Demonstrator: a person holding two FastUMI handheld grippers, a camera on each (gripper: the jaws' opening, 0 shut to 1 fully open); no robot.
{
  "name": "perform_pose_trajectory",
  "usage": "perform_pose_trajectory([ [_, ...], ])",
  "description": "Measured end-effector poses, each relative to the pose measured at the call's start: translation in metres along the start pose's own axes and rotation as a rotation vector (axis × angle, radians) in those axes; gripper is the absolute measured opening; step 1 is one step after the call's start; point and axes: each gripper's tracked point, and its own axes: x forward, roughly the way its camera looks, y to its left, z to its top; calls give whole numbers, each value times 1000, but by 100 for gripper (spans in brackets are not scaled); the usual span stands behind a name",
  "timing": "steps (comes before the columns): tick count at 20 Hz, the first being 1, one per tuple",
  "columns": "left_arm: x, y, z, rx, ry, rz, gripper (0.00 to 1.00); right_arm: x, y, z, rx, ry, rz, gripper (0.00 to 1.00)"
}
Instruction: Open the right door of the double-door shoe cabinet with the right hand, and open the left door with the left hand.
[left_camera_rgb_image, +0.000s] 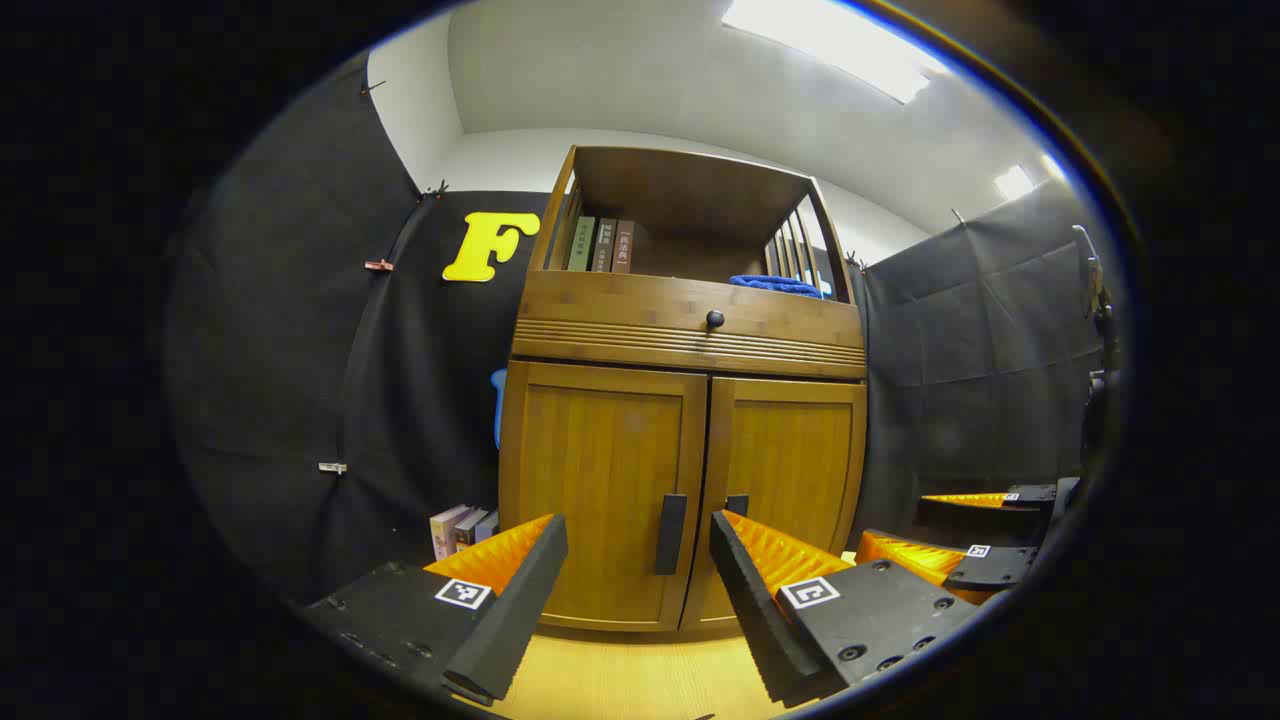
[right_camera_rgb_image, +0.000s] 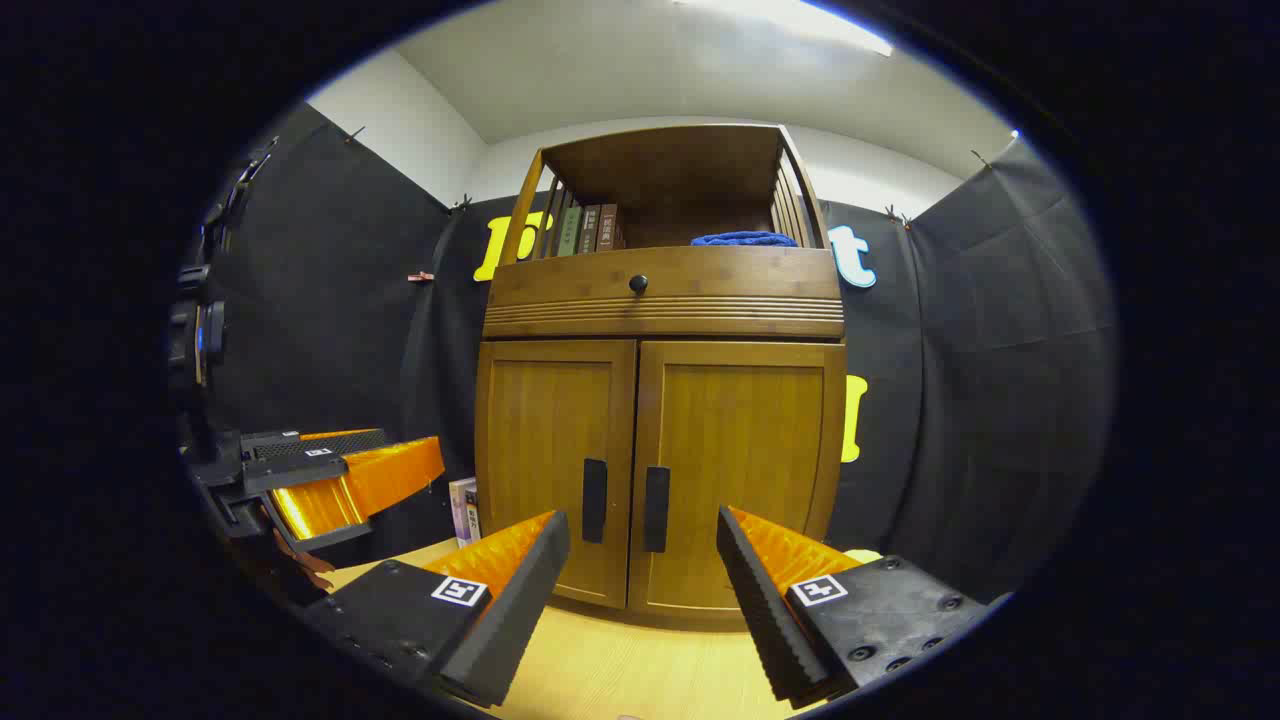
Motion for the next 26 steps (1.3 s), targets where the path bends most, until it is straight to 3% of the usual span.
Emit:
perform_pose_trajectory([
  [15, 23, -14, -23, 43, 38, -28, 90, 17, -12, -15, 14, 17, -2, 93],
  [26, 47, 18, -41, 19, -9, -37, 89, 117, -4, -52, 38, 13, -6, 94],
])
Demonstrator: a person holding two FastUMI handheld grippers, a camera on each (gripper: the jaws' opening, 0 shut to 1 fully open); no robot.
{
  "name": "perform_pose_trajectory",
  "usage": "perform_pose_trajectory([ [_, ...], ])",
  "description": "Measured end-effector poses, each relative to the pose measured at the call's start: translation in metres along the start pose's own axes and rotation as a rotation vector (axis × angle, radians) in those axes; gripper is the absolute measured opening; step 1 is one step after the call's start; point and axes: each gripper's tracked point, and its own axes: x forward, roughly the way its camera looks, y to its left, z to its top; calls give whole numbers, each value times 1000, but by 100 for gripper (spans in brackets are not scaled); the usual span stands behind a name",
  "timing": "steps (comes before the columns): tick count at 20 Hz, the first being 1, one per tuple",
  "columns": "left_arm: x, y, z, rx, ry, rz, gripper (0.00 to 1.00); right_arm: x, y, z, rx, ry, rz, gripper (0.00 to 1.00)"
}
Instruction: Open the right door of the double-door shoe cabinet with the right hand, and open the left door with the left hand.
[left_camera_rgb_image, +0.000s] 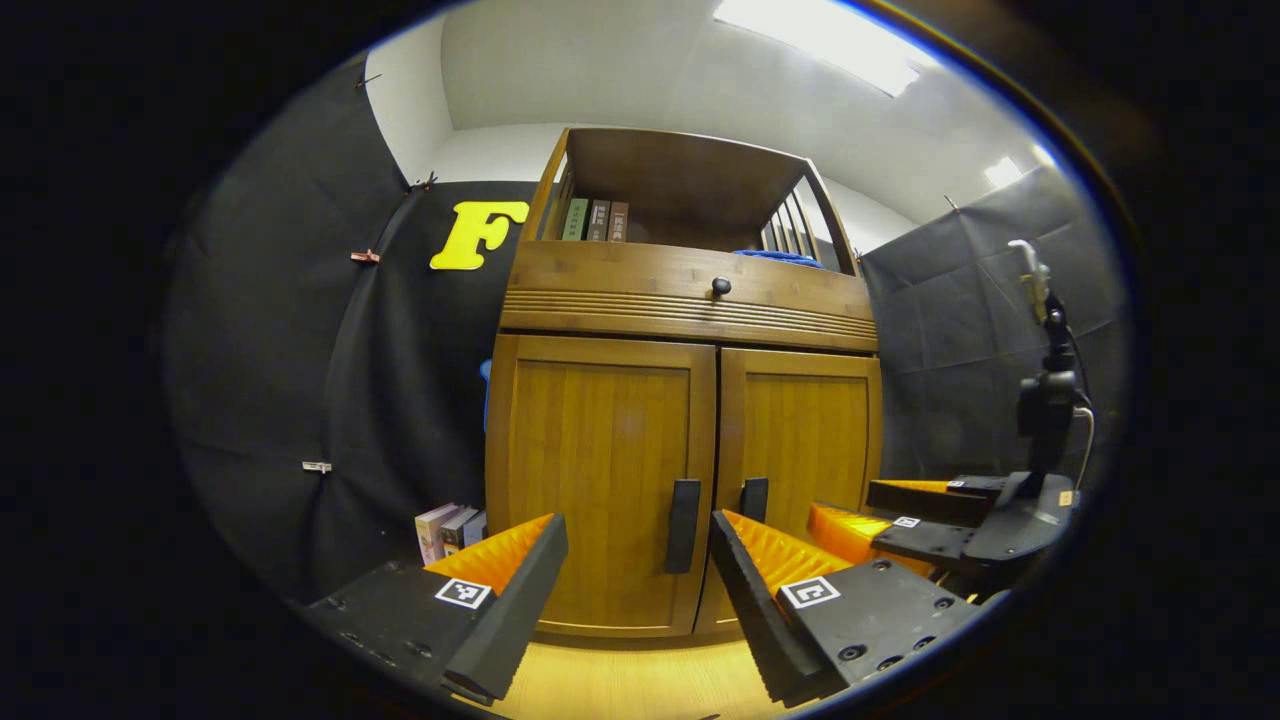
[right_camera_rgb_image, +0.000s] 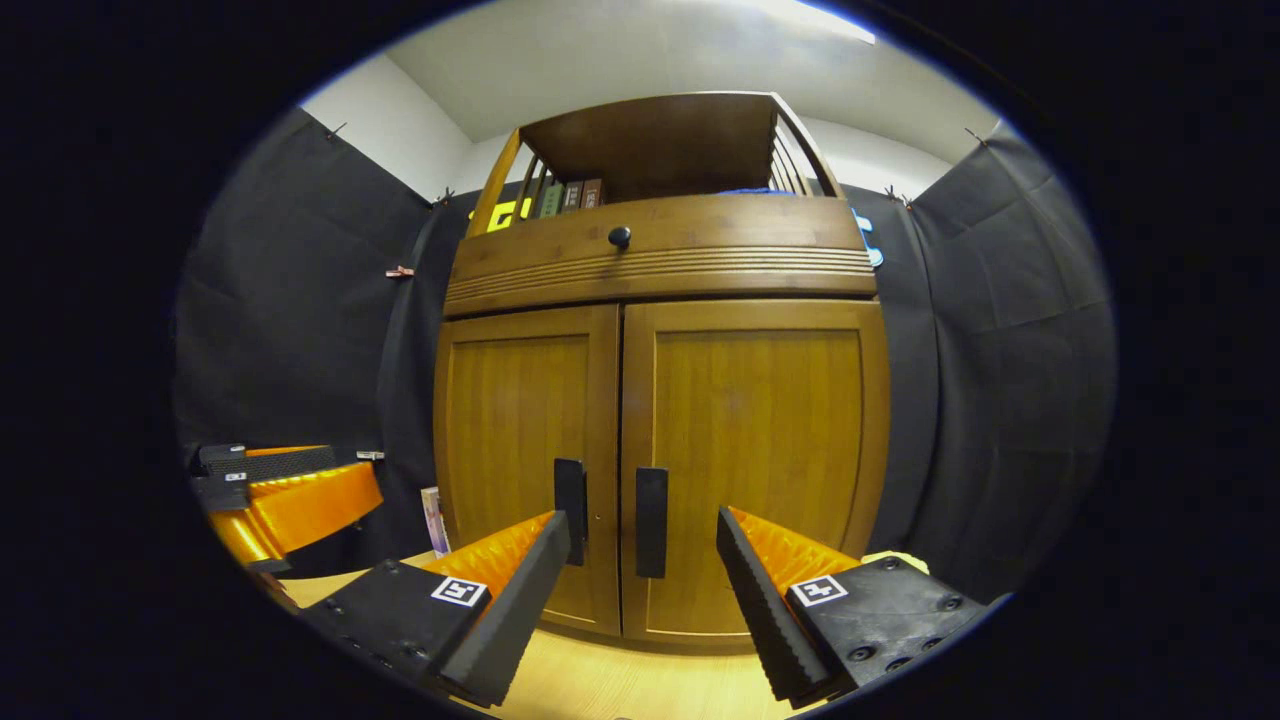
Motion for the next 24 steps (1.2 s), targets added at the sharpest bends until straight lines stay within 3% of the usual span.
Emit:
perform_pose_trajectory([
  [4, -2, 8, -9, 4, 26, -4, 93, 47, -4, -23, -16, 16, -37, 94],
  [10, -6, 3, -5, 32, 23, 2, 89, 101, -22, -58, -17, 79, -119, 94],
  [16, -7, 2, -16, 41, 46, -16, 89, 120, -27, -74, -24, 82, -141, 89],
  [21, -9, 9, -29, 22, 83, -6, 90, 133, -17, -83, -33, 94, -120, 32],
  [22, -10, 9, -29, 22, 85, -2, 89, 129, -16, -84, -30, 114, -109, 32],
  [23, -11, 9, -28, 25, 84, 0, 89, 123, -15, -81, -29, 114, -89, 26],
  [24, -11, 8, -27, 27, 79, 2, 89, 112, -14, -80, -16, 123, -68, 30],
])
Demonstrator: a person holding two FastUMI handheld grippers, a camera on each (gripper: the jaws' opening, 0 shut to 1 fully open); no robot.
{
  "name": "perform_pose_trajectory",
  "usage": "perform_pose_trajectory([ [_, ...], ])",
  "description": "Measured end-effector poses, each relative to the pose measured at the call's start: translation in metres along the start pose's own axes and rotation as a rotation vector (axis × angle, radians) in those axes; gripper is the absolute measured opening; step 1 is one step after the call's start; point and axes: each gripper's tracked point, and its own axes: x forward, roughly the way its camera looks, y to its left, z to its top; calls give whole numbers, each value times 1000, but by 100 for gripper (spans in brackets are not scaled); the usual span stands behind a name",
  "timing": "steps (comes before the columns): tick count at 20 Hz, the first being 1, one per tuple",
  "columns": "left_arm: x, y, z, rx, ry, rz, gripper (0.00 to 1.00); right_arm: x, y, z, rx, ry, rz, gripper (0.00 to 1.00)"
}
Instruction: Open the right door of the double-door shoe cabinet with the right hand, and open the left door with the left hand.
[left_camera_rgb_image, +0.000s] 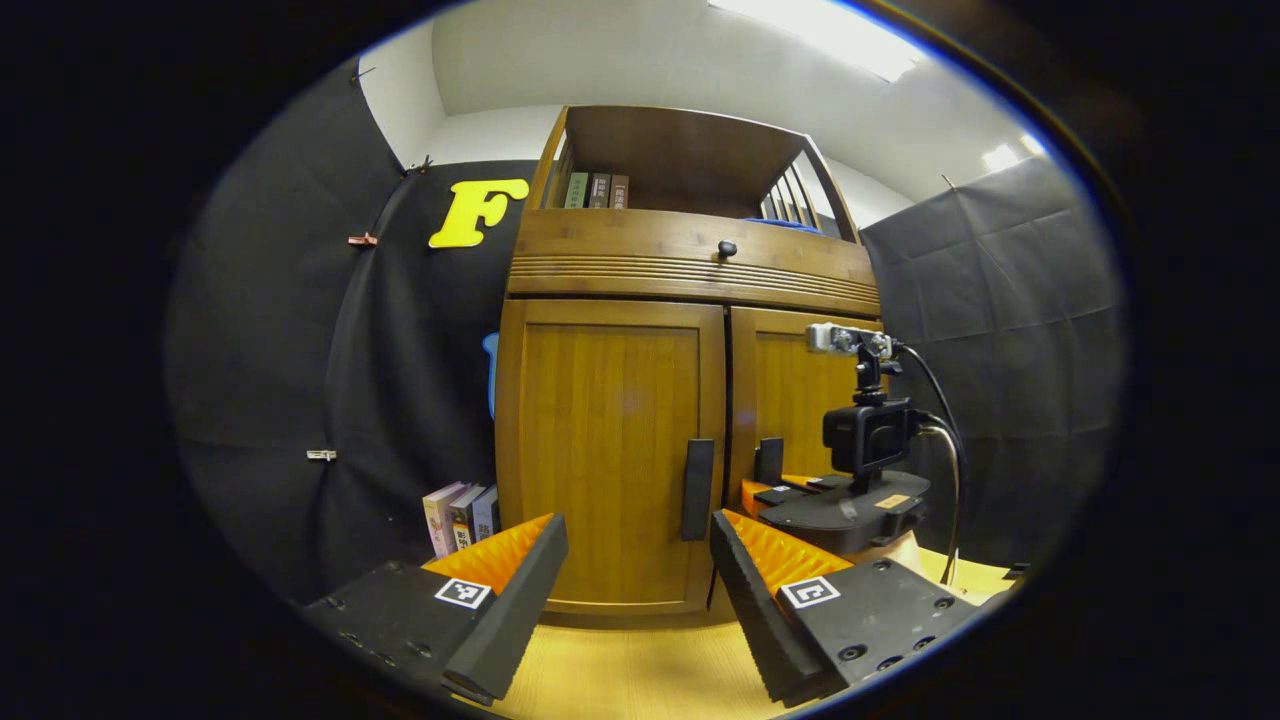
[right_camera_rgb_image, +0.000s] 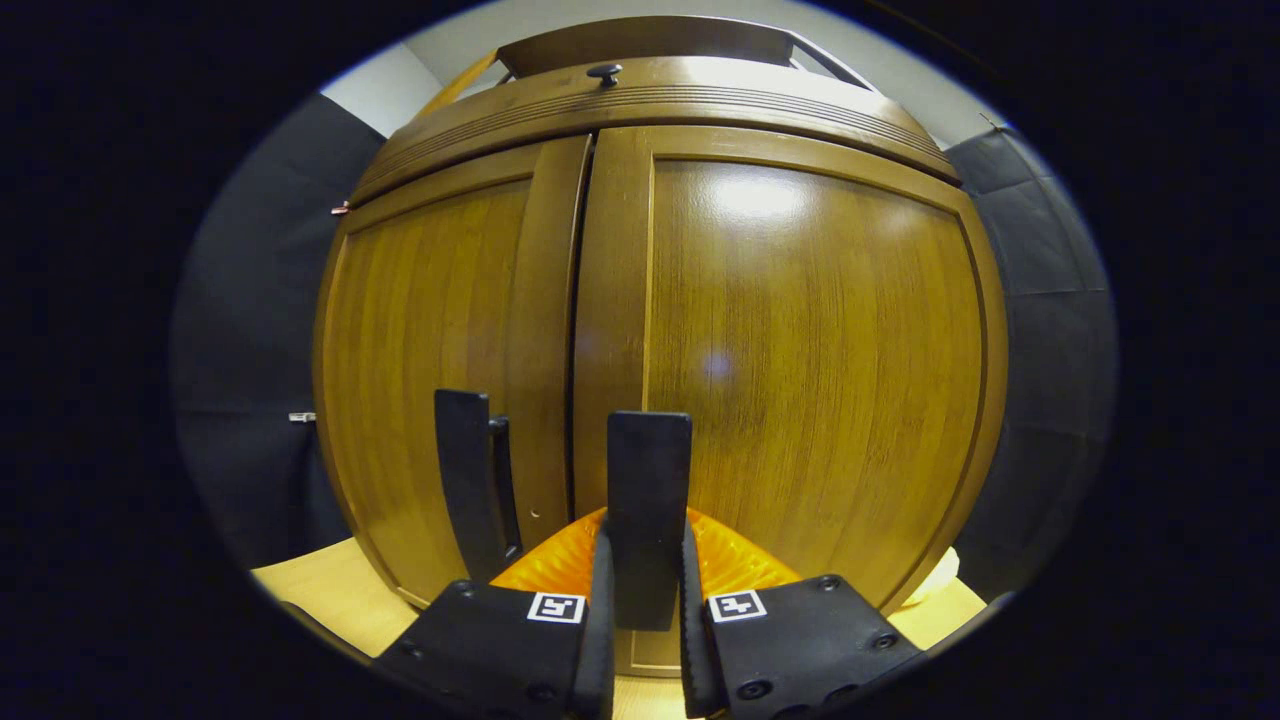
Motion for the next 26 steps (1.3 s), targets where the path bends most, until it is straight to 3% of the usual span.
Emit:
perform_pose_trajectory([
  [1, 1, -4, 0, 1, -6, -2, 89, -15, 0, 2, 4, -7, 23, 26],
  [4, 7, -20, 0, 0, -16, -37, 89, -68, -9, 3, 14, -11, 78, 30],
  [5, 9, -26, -4, -2, -11, -56, 90, -85, -15, 4, 20, -11, 90, 26],
  [6, 11, -34, -6, -7, -6, -73, 90, -100, -21, 5, 16, -8, 97, 30],
  [8, 10, -47, -8, -22, -4, -99, 90, -127, -34, 7, -7, -5, 96, 25],
  [10, 10, -53, -8, -33, -10, -107, 89, -148, -53, 7, -20, -2, 83, 30],
  [14, 9, -57, -10, -58, -10, -96, 90, -178, -81, 9, -21, -3, 40, 29],
  [15, 9, -58, -10, -63, -9, -103, 90, -183, -88, 10, -23, -3, 28, 24],
  [18, 5, -60, -10, -51, -4, -106, 90, -196, -106, 13, -24, -21, -5, 29],
  [21, 3, -60, -14, -28, 2, -100, 90, -207, -126, 18, -17, -40, -45, 29],
  [22, 3, -61, -14, -30, -2, -99, 90, -211, -133, 25, -11, -59, -59, 24],
  [23, 4, -63, -16, -36, -2, -101, 89, -214, -141, 29, -7, -74, -76, 29],
  [26, 4, -69, -18, -47, 7, -112, 89, -227, -161, 35, -14, -86, -117, 29],
])
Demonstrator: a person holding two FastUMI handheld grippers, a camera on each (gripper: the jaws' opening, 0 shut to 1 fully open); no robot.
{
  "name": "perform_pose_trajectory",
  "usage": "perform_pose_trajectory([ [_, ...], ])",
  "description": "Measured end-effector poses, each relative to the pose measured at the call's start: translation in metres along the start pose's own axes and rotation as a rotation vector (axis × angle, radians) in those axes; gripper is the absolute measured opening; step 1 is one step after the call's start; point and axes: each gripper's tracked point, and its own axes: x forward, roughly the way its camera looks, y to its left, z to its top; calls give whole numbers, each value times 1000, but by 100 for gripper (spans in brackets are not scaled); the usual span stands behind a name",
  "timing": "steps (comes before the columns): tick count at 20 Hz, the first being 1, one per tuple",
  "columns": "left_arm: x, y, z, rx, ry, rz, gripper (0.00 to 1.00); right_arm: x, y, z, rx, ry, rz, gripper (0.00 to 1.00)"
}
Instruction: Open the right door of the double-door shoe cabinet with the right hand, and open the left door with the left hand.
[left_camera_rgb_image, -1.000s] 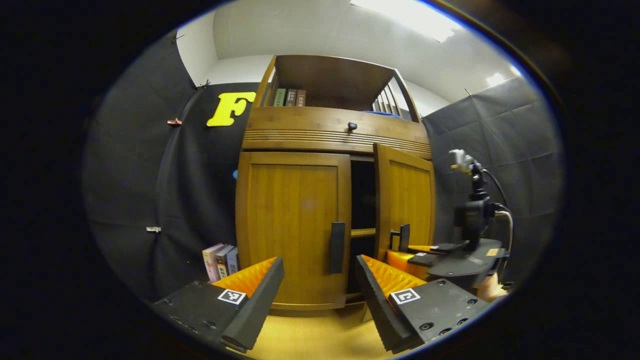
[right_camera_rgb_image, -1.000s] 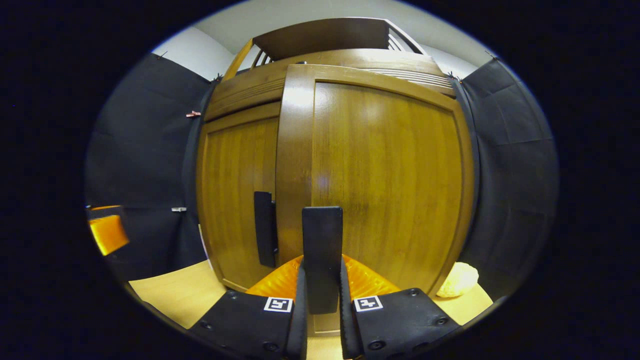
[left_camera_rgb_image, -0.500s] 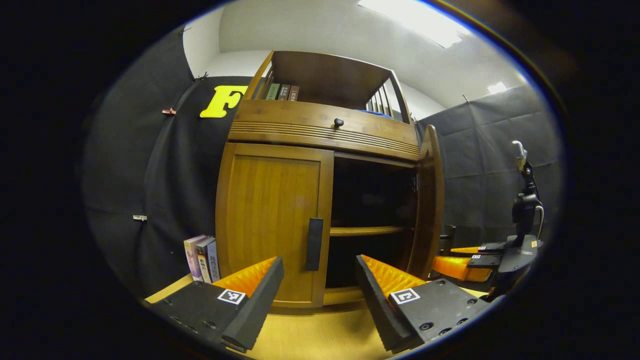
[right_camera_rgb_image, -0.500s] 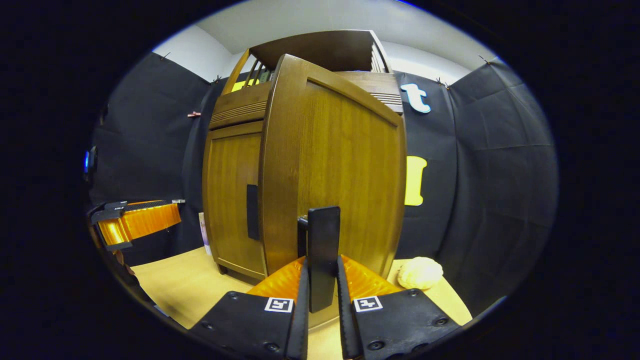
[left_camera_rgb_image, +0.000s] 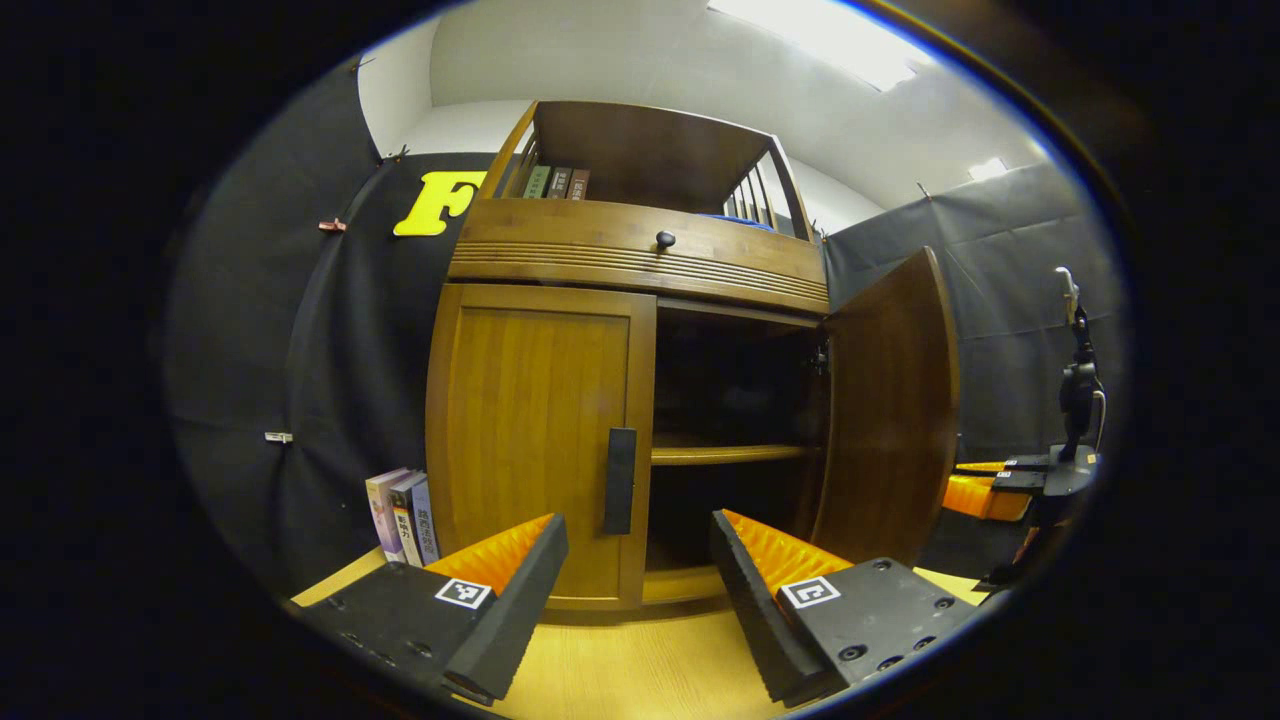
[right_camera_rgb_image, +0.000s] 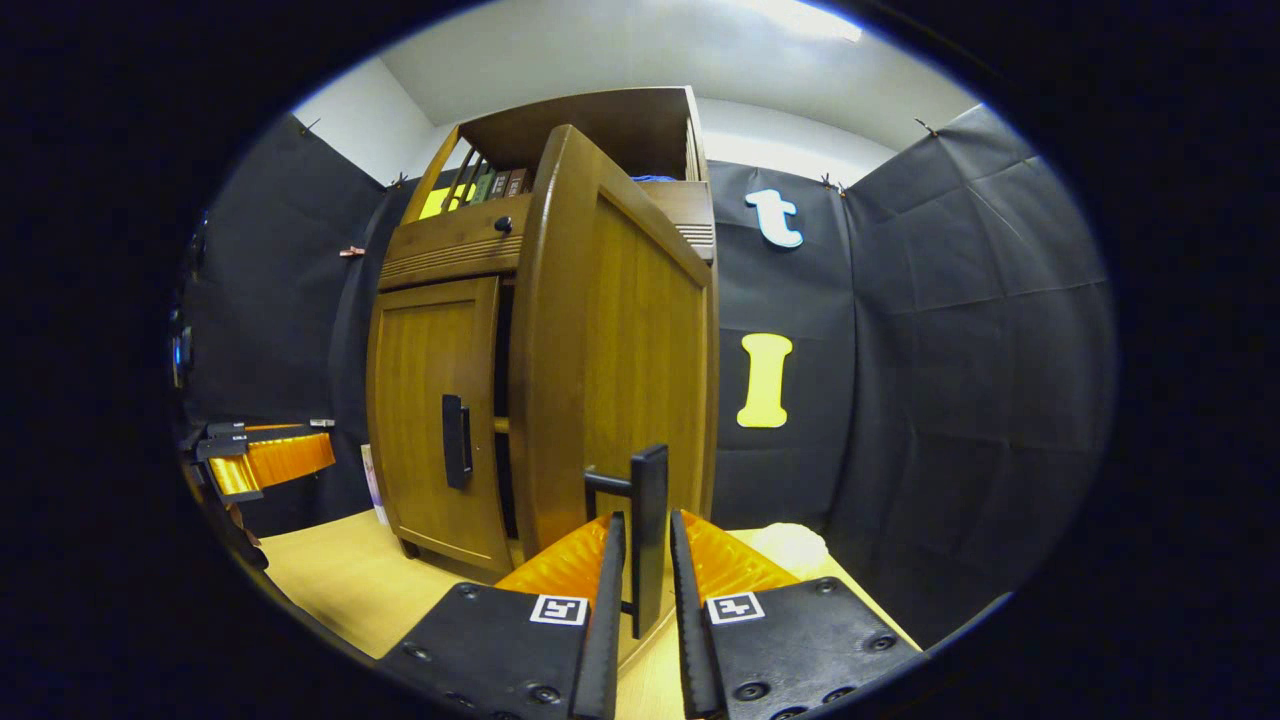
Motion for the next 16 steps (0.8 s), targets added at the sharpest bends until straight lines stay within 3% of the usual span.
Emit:
perform_pose_trajectory([
  [4, 1, -8, -7, -7, 9, -10, 93, -5, -24, 2, -54, -3, -29, 14],
  [5, 2, -7, -9, -9, 11, -8, 90, -6, -28, 2, -56, -1, -29, 24],
  [8, 2, -8, -13, -19, 20, -2, 93, -5, -37, -1, -47, 15, -34, 24],
  [11, 1, -2, -14, -26, 23, 3, 90, -1, -41, -1, -36, 22, -30, 24],
  [12, 1, 1, -13, -23, 25, 7, 89, -1, -42, -1, -42, 21, -33, 33],
  [13, 1, 2, -14, -18, 25, 12, 90, -2, -42, -1, -48, 19, -38, 24],
  [16, 1, 5, -9, -7, 16, 20, 90, -8, -55, -2, -52, 18, -71, 24],
])
